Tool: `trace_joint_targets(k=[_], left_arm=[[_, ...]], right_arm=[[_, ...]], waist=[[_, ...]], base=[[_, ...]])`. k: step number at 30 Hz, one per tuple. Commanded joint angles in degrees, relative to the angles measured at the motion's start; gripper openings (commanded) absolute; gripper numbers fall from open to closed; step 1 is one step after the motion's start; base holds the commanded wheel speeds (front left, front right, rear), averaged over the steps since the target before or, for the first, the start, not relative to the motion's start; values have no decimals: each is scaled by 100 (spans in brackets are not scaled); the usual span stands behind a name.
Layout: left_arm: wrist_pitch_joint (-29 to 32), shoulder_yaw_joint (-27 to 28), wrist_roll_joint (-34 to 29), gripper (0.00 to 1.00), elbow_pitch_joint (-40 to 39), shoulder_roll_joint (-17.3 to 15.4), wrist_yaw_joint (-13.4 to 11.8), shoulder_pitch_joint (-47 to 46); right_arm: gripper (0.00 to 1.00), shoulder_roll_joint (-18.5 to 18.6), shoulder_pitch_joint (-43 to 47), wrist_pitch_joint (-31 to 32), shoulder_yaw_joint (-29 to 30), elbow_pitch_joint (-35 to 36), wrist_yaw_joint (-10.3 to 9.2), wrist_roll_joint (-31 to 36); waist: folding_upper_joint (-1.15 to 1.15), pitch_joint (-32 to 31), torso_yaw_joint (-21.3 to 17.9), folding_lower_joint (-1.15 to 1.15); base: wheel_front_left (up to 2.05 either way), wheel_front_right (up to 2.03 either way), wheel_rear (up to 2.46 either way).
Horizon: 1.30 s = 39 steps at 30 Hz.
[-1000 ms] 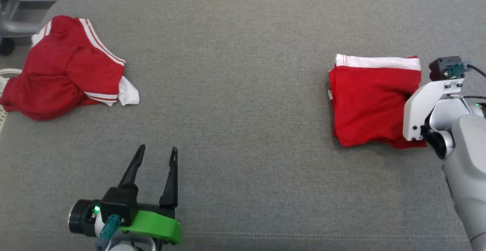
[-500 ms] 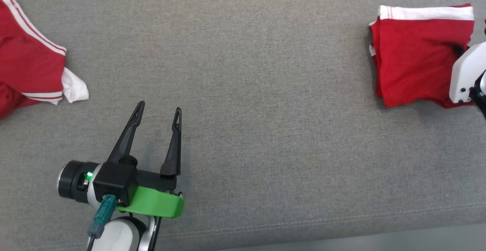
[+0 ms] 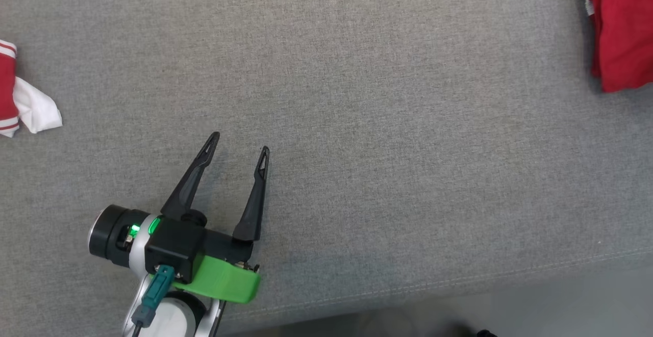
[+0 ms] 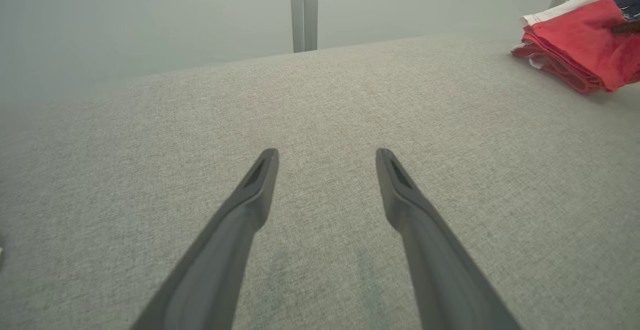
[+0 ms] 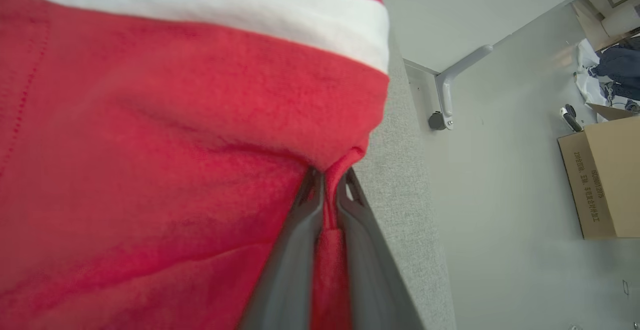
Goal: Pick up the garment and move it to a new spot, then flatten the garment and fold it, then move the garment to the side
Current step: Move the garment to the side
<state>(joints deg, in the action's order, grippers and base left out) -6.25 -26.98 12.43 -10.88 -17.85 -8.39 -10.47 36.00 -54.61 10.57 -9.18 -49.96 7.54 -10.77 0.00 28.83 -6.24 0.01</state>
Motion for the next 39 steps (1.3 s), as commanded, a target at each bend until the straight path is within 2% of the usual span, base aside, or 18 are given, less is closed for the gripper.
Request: trace_joint_targets(k=[1,7,8,9,10,15,21,32,39], left_arm=[[32,-32,-73,100,-68,-49,18,-143],[90,-125,-95,100,-132,-49,47,-182],[86,-133,-97,100,-137,-49,52,-196],[86,-137,-100,100,-138,-53,49,-200],[85,-143,-100,100,-139,-51,48,-203],[35,-144,-61,100,-89,-8,8,-237],[-160,-132,21,100,95,88,-10,-295],[-350,-180,377,100,841,300,-46,132],[-449,96,903,100,1118,451,-202,662]], right_arm=[[0,102,-160,-194,27,-103,-10,179],[0,273,-384,-586,70,-384,-10,757],[14,263,-405,-645,97,-436,-10,892],[94,241,-415,-687,124,-489,-10,1047],[100,204,-431,-747,173,-528,-10,1146],[100,83,-455,-987,435,-692,-10,1630],[100,-310,-295,-1637,826,-773,-10,1518],[100,-1042,496,-2385,359,-704,-10,1222],[100,-1401,1339,-2505,83,-234,-10,576]], waist=[[0,212,46,-1],[0,352,153,-1],[0,375,169,-1],[0,390,181,-1],[0,408,195,-1],[0,410,254,-1],[0,150,308,-1],[0,-1328,458,-1],[0,-2354,502,-1]], base=[[0,0,0],[0,0,0],[0,0,0],[0,0,0],[0,0,0],[0,0,0],[0,0,0],[0,0,0],[0,0,0]])
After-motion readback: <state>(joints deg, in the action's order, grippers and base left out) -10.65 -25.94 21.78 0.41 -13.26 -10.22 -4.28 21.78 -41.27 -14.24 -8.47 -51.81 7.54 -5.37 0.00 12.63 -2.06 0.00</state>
